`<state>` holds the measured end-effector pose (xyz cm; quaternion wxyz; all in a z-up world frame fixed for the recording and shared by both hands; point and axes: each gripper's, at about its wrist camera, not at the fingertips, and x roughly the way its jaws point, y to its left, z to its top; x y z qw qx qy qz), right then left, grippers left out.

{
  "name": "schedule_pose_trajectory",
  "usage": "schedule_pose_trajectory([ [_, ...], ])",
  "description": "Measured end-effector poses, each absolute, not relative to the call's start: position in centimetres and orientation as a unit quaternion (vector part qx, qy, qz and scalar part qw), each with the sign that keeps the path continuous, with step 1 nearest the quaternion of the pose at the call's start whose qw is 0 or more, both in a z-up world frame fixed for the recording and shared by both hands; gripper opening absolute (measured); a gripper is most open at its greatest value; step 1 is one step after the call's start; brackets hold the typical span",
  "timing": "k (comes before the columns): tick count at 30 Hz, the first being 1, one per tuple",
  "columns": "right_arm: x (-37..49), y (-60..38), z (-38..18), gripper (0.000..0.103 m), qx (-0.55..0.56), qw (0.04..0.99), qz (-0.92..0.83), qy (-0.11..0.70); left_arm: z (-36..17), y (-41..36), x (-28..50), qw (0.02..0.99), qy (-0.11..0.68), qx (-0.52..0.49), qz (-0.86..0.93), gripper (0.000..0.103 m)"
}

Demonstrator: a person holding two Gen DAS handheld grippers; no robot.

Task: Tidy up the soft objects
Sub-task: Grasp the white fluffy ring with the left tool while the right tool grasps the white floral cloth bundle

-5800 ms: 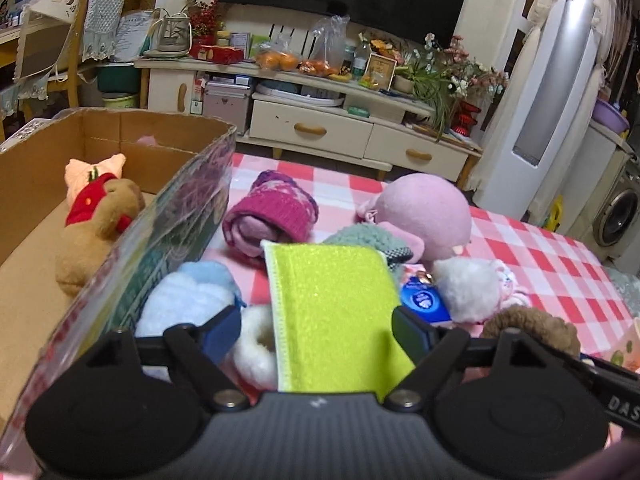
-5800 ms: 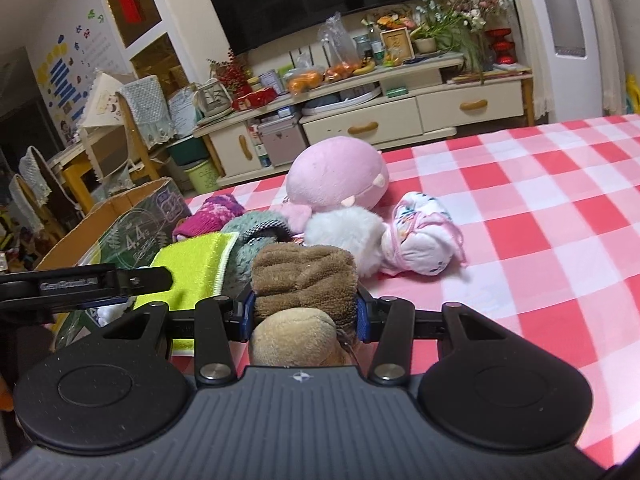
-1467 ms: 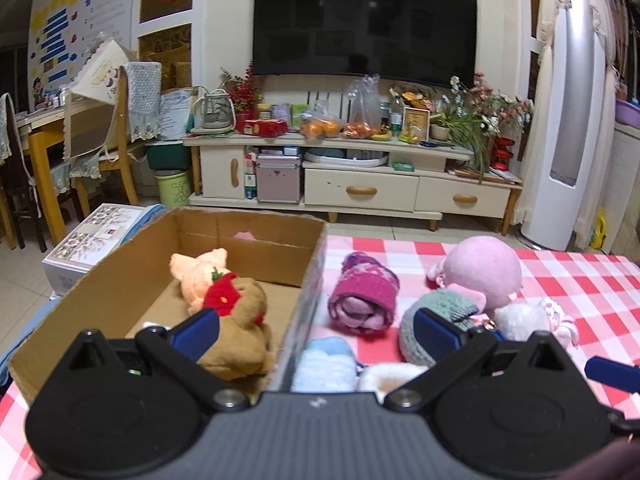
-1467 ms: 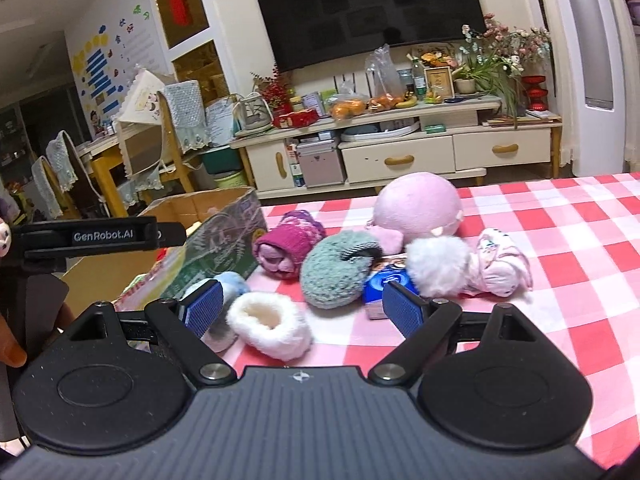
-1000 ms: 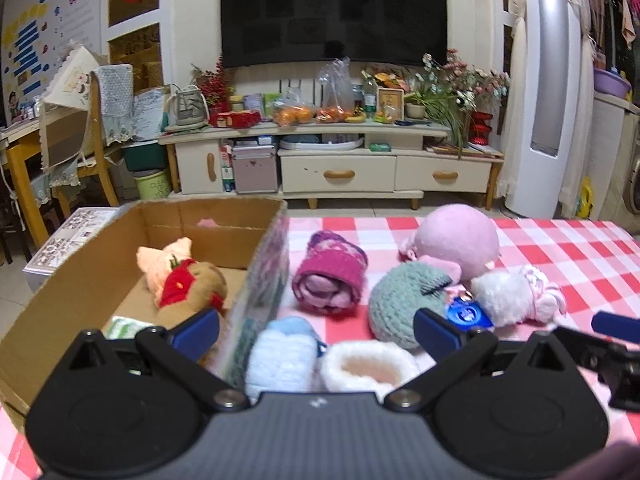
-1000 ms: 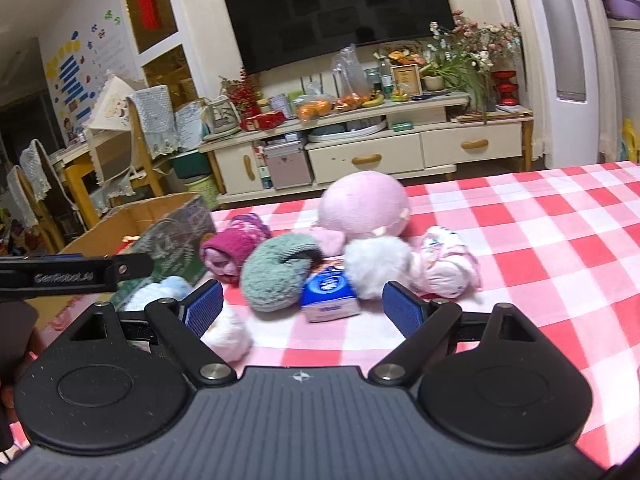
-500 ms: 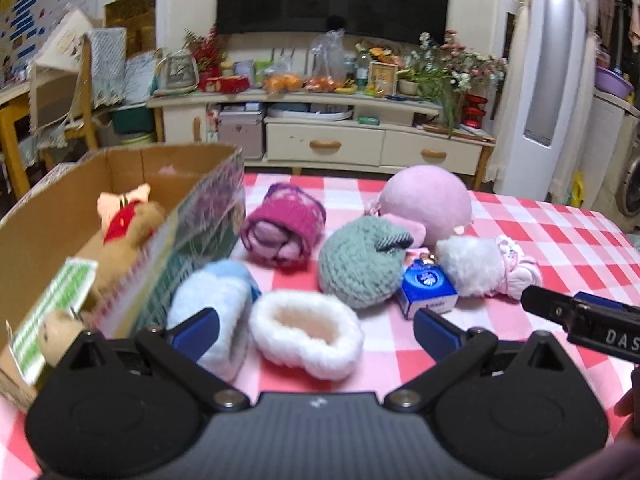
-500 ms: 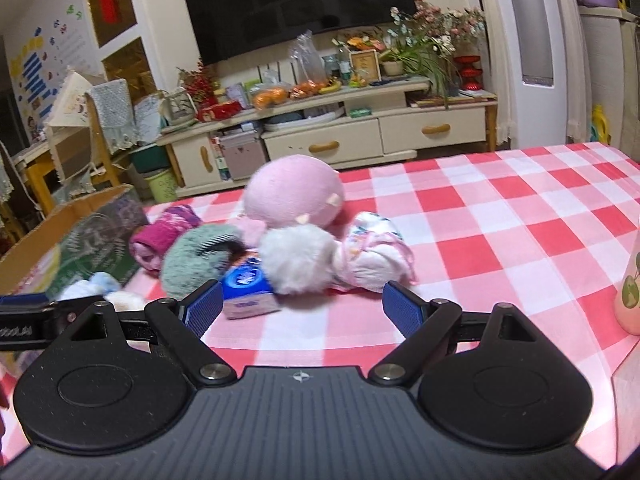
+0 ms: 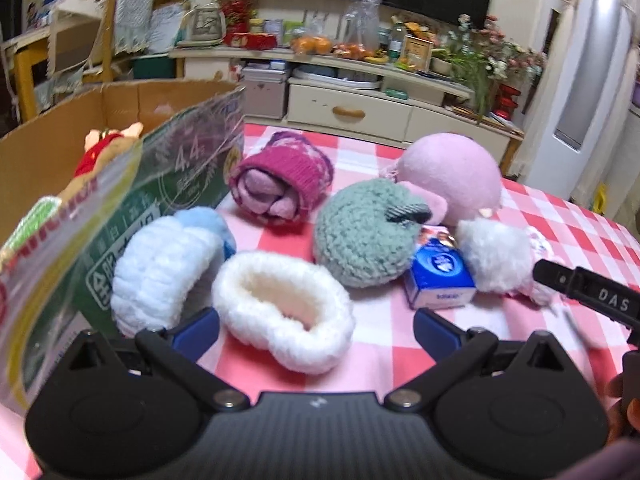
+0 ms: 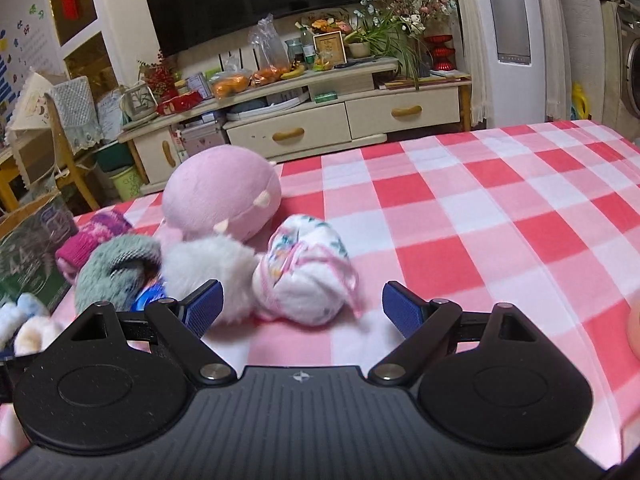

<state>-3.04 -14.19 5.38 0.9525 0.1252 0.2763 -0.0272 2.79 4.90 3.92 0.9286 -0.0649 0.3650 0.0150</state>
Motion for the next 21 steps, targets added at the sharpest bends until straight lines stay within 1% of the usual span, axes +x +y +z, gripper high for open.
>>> schedule_pose_trajectory([
  [16, 0.6, -16.5, 3.9, 0.103, 0.143, 0.946, -0.008, 0.292, 1.8, 5.1, 5.6, 0.922, 0.376, -0.077, 0.055, 0.101],
  [17, 0.6, -16.5, 3.9, 0.102, 0.141, 0.946, -0.006, 0.291, 1.8, 5.1, 5.6, 0.921, 0.377, -0.077, 0.056, 0.100],
  [19, 0.5, -16.5, 3.8, 0.102, 0.143, 0.946, -0.002, 0.290, 1.7, 5.1, 5.8, 0.921, 0.377, -0.073, 0.060, 0.092],
  [20, 0.5, -16.4, 3.8, 0.100, 0.141, 0.947, -0.002, 0.290, 1.6, 5.0, 5.8, 0.921, 0.379, -0.071, 0.060, 0.086],
  [21, 0.5, -16.4, 3.8, 0.096, 0.138, 0.947, 0.000, 0.289, 1.6, 5.0, 5.8, 0.921, 0.378, -0.069, 0.062, 0.082],
])
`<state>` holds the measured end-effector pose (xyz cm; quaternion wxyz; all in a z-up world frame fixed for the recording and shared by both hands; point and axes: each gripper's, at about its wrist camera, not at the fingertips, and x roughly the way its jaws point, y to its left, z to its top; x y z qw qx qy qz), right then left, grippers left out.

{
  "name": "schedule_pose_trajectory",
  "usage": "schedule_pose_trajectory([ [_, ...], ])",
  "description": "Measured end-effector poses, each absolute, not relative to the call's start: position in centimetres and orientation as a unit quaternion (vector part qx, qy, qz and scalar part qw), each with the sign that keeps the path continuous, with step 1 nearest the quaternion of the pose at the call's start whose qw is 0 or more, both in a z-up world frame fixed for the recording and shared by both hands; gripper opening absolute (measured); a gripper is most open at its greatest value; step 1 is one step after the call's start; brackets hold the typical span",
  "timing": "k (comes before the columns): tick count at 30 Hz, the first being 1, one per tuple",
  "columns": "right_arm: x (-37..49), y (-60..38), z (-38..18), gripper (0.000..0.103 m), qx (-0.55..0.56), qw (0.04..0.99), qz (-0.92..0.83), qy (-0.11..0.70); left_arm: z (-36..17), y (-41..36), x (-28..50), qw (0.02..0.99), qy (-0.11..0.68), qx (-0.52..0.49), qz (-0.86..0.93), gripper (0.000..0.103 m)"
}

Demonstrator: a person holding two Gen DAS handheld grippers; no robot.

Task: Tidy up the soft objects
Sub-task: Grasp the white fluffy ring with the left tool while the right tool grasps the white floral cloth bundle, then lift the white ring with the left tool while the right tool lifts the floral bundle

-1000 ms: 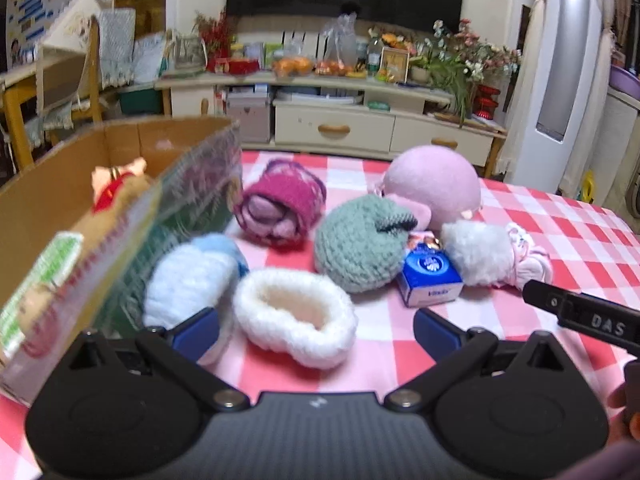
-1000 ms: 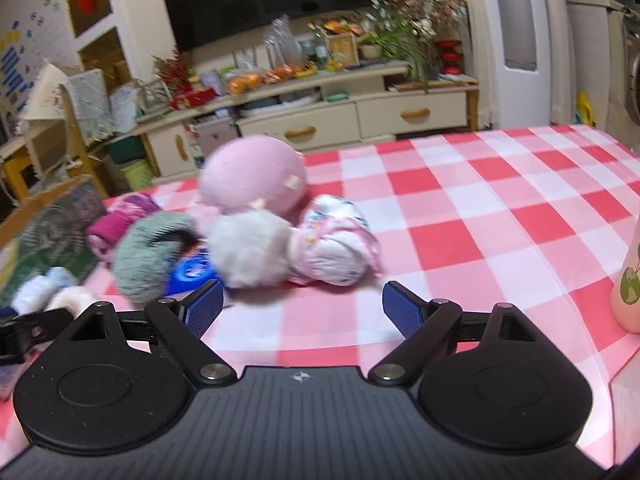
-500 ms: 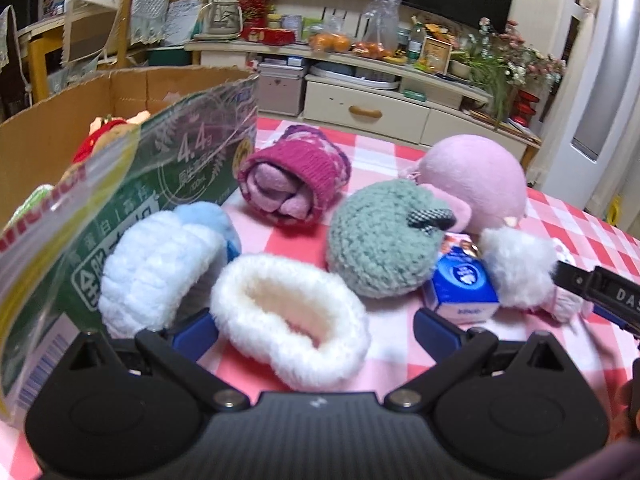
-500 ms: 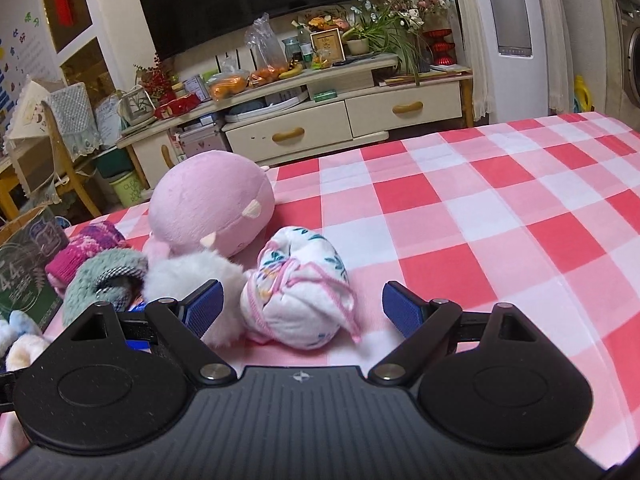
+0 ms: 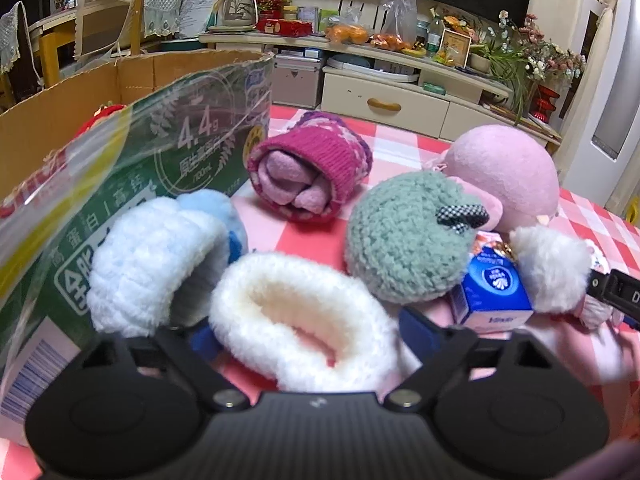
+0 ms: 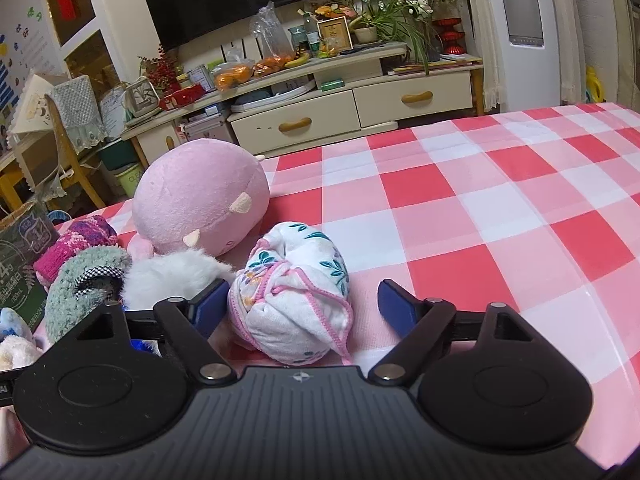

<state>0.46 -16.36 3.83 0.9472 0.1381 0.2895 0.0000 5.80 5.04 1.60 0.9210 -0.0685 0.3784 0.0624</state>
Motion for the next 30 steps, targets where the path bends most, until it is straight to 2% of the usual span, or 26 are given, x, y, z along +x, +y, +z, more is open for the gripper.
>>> schedule_pose_trajectory([
  [4, 0.4, -16.4, 3.8, 0.080, 0.141, 0.947, 0.014, 0.287, 1.7, 4.9, 5.6, 0.924, 0.373, -0.064, 0.057, 0.067],
  [9, 0.4, -16.4, 3.8, 0.078, 0.132, 0.949, 0.023, 0.286, 1.9, 4.7, 5.4, 0.924, 0.374, -0.068, 0.035, 0.045],
  [12, 0.3, -16.6, 3.7, 0.078, 0.135, 0.948, 0.025, 0.286, 2.1, 4.5, 5.2, 0.922, 0.379, -0.073, 0.022, 0.039],
  [18, -0.4, -16.6, 3.7, 0.077, 0.137, 0.947, 0.027, 0.288, 2.2, 4.0, 4.6, 0.921, 0.383, -0.071, 0.000, 0.032],
  [30, -3.1, -16.6, 3.5, 0.077, 0.159, 0.941, 0.028, 0.298, 3.2, 3.1, 2.8, 0.921, 0.381, -0.069, -0.051, 0.031],
])
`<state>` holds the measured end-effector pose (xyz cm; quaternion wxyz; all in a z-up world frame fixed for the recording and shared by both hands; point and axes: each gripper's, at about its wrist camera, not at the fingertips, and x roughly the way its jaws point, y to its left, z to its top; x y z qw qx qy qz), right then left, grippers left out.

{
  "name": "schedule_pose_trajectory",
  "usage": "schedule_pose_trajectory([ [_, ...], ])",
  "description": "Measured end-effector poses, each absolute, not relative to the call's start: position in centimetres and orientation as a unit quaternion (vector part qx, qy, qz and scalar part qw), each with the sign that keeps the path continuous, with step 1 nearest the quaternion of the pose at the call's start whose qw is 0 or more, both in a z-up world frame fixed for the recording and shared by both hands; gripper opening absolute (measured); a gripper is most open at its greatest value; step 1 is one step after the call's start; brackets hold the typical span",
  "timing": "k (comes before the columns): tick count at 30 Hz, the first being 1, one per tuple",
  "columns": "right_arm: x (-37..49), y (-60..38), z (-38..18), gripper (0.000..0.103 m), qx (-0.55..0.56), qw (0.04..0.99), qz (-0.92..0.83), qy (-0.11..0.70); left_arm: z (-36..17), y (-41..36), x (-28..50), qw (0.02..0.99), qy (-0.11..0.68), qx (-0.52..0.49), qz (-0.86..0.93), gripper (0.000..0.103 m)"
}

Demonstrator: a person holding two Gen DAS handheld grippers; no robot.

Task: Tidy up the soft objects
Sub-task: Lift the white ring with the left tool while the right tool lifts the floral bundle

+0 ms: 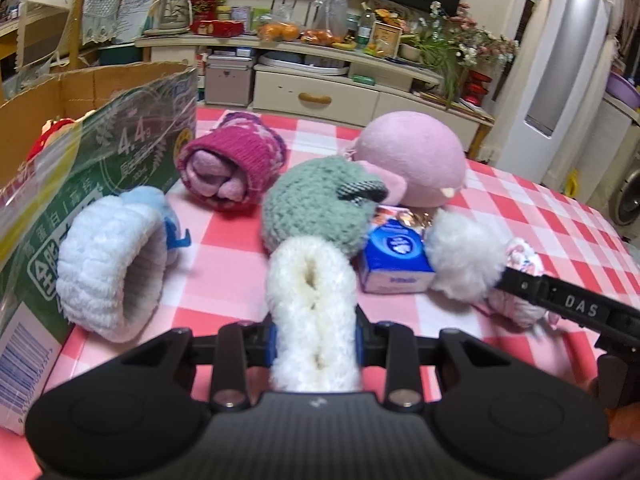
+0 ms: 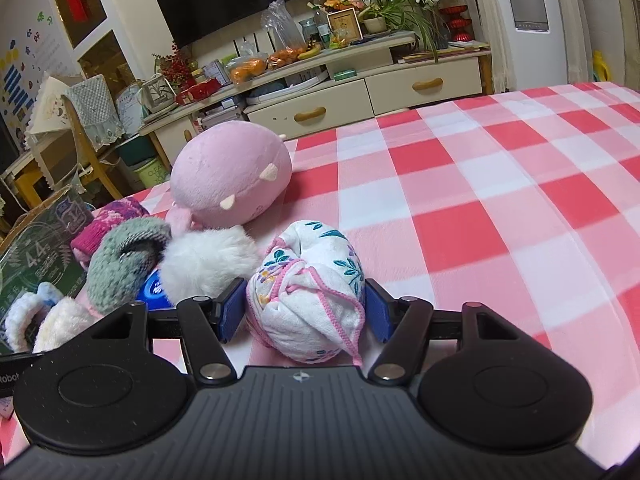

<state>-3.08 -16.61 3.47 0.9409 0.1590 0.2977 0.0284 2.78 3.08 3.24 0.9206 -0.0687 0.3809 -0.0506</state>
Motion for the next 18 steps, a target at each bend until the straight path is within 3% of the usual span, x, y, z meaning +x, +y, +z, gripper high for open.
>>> schedule_pose_trajectory([
  [18, -9.1, -14.9, 4.2, 0.077, 0.150, 0.938, 0.026, 0.311, 5.6, 3.2, 0.0, 0.922, 0.363, -0.068, -0.119, 0.031],
])
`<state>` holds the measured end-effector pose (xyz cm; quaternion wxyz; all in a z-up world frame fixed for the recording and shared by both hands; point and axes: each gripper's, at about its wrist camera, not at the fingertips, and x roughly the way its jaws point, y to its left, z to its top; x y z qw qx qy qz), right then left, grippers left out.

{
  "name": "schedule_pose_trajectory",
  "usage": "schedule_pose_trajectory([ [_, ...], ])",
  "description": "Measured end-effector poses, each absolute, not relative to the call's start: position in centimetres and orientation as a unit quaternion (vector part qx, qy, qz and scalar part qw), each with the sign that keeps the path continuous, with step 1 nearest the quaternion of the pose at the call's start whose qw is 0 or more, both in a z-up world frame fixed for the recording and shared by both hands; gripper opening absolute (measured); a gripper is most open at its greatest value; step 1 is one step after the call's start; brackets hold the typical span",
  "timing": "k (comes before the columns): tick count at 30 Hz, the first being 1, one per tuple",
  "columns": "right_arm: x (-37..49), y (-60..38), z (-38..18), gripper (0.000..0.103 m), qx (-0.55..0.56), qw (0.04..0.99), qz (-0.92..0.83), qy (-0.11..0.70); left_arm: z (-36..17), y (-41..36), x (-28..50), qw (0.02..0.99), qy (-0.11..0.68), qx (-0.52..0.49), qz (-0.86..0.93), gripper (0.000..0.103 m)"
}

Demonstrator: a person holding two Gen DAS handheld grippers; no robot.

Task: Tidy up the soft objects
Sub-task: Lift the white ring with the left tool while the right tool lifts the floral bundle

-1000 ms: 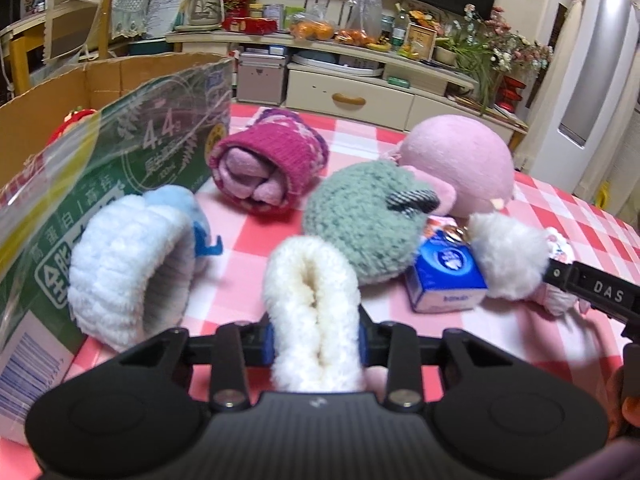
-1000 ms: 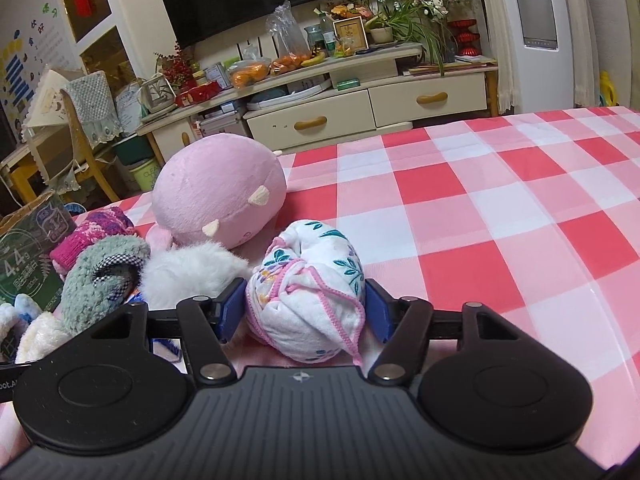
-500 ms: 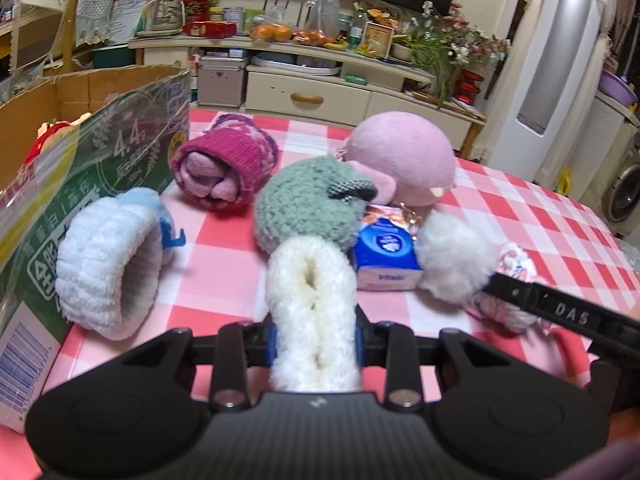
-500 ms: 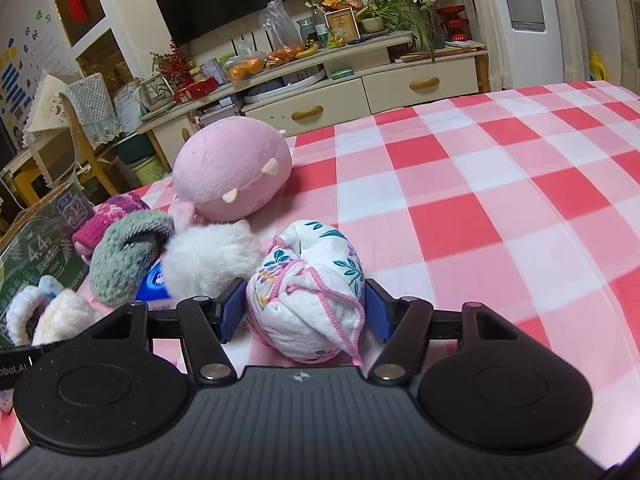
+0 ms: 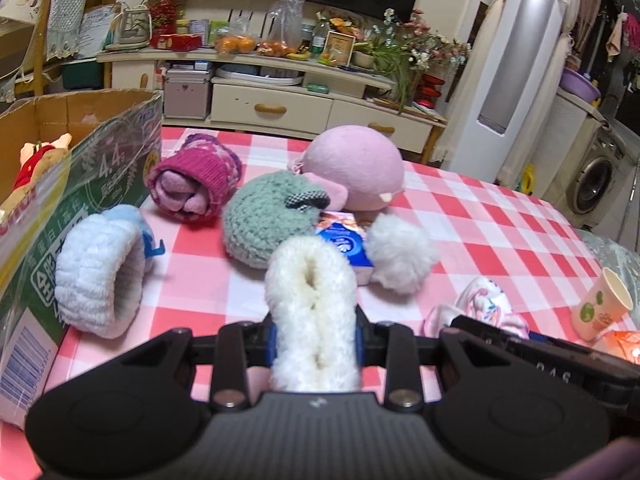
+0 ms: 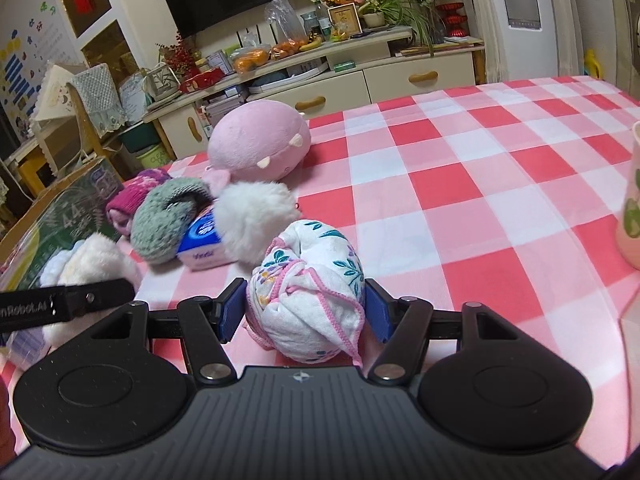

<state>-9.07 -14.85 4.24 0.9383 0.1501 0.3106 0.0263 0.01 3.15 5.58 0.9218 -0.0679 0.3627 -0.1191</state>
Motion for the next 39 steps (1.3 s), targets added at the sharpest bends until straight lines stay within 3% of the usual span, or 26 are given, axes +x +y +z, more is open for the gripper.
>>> schedule_pose_trajectory([
  [39, -12.6, -11.6, 7.0, 0.077, 0.123, 0.949, 0.027, 0.289, 10.2, 7.1, -3.3, 0.936, 0.304, -0.077, -0.160, 0.031],
])
